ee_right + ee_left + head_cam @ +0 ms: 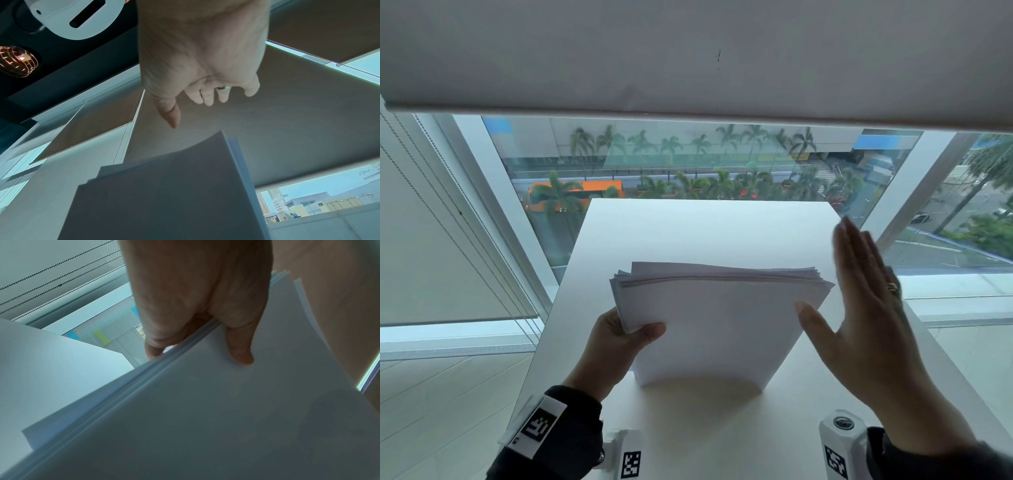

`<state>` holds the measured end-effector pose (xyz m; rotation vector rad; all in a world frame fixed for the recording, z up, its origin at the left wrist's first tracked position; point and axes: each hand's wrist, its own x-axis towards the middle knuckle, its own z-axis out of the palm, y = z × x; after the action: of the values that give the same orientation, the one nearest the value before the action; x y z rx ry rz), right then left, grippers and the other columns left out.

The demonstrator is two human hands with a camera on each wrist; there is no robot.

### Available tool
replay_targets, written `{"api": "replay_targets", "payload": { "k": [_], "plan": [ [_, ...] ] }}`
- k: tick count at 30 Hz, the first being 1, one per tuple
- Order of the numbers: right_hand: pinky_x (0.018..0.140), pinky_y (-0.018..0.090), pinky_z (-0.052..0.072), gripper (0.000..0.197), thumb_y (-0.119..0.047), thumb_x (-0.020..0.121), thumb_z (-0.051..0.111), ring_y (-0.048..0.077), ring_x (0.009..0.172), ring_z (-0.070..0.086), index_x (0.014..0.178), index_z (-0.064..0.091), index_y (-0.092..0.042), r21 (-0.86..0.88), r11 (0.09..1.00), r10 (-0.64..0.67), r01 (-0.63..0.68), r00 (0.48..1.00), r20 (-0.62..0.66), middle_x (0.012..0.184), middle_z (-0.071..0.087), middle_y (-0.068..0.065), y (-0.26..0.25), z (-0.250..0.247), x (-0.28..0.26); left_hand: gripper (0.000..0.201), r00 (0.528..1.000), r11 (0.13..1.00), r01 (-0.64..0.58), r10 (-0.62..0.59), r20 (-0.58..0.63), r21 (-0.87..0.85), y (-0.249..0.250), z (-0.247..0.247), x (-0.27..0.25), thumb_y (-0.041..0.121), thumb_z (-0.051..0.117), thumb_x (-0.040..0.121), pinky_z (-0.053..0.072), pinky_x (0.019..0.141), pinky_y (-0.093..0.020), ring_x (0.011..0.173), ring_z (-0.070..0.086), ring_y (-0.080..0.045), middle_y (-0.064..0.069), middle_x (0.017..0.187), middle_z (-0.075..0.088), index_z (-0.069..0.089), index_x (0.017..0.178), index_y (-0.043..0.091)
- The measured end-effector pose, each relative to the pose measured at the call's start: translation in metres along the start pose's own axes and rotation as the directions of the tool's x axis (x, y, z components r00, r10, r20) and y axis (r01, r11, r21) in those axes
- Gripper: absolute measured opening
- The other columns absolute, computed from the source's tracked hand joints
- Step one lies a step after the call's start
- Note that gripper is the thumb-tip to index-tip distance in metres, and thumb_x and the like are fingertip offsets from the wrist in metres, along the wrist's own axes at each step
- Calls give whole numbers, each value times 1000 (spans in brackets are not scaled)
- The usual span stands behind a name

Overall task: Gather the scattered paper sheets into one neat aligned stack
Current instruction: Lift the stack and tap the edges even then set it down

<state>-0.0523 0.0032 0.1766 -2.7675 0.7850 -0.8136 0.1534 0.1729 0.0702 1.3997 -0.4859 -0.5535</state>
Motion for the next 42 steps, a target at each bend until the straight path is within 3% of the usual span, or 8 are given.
{"api": "replay_targets", "payload": {
  "k": [3, 8, 13, 16, 20, 29, 35, 42],
  "plan": [
    [106, 48, 20, 78, -50, 74, 42, 9, 143, 20, 145, 26, -21, -79, 994, -70, 81, 989, 127, 148, 15, -13, 2, 8, -1, 18, 1000, 1000, -10, 10, 12, -5, 0, 0, 0, 16, 76, 54, 55, 64, -16, 70, 70, -6, 5, 74, 77, 76, 72, 20],
    [113, 41, 11, 82, -47, 76, 39, -9, 139, -14, 146, -1, -30, -6, 1000, -13, 12, 1000, -13, 153, -3, -16, -4, -1, 3, 21, 1000, 1000, -21, 21, 11, -4, 1, 1, -1, 12, 71, 58, 54, 62, -14, 66, 69, -3, 8, 71, 76, 73, 78, 16],
    [109, 46, 24, 74, -43, 76, 46, 11, 141, 25, 144, 31, -18, -20, 995, -102, 103, 994, 49, 147, 21, -13, -2, 4, 4, 22, 1000, 1000, -22, 22, 9, 1, 1, 1, -1, 13, 71, 57, 53, 61, -14, 66, 69, -4, 7, 71, 76, 72, 79, 14],
    [111, 50, 23, 76, -40, 78, 43, 13, 141, 18, 147, 19, -17, 38, 997, -60, 63, 995, -83, 151, 19, -8, -6, -5, 8, 21, 1000, 1000, -24, 24, 15, 1, 1, 1, -2, 12, 71, 58, 53, 61, -14, 66, 69, -4, 7, 71, 76, 72, 80, 14],
    [108, 47, 14, 78, -46, 74, 45, 14, 142, 25, 146, 26, -20, -105, 981, -135, 160, 968, 213, 146, 13, -15, -14, 3, 11, 23, 1000, 1000, -20, 19, 12, 5, 1, 0, -1, 13, 71, 58, 54, 62, -16, 67, 69, -5, 6, 71, 76, 72, 81, 12],
    [107, 46, 18, 79, -48, 72, 39, 14, 138, 34, 144, 30, -17, -54, 980, -175, 191, 960, 218, 148, 38, -5, -34, 13, 15, 28, 1000, 1000, -10, 10, 10, 1, 0, 0, 0, 21, 78, 51, 55, 62, -18, 65, 69, -6, 4, 70, 76, 72, 77, 14],
    [113, 38, 7, 85, -46, 76, 41, 9, 145, 7, 149, 8, -20, 40, 983, -185, 181, 964, 191, 150, 2, -16, -49, 12, 19, 23, 1000, 1000, 7, -7, 8, 10, 0, 0, 0, 16, 76, 55, 56, 67, -20, 70, 68, -9, 2, 74, 76, 74, 77, 15],
    [118, 36, 8, 82, -46, 76, 37, 1, 141, 4, 148, 5, -22, 116, 975, -206, 189, 964, 168, 151, 5, -16, -62, 15, 21, 23, 1000, 1000, 7, -8, 31, 22, 4, -2, -1, 19, 77, 54, 56, 69, -23, 73, 69, -11, 1, 76, 76, 74, 77, 15]
  ]
}}
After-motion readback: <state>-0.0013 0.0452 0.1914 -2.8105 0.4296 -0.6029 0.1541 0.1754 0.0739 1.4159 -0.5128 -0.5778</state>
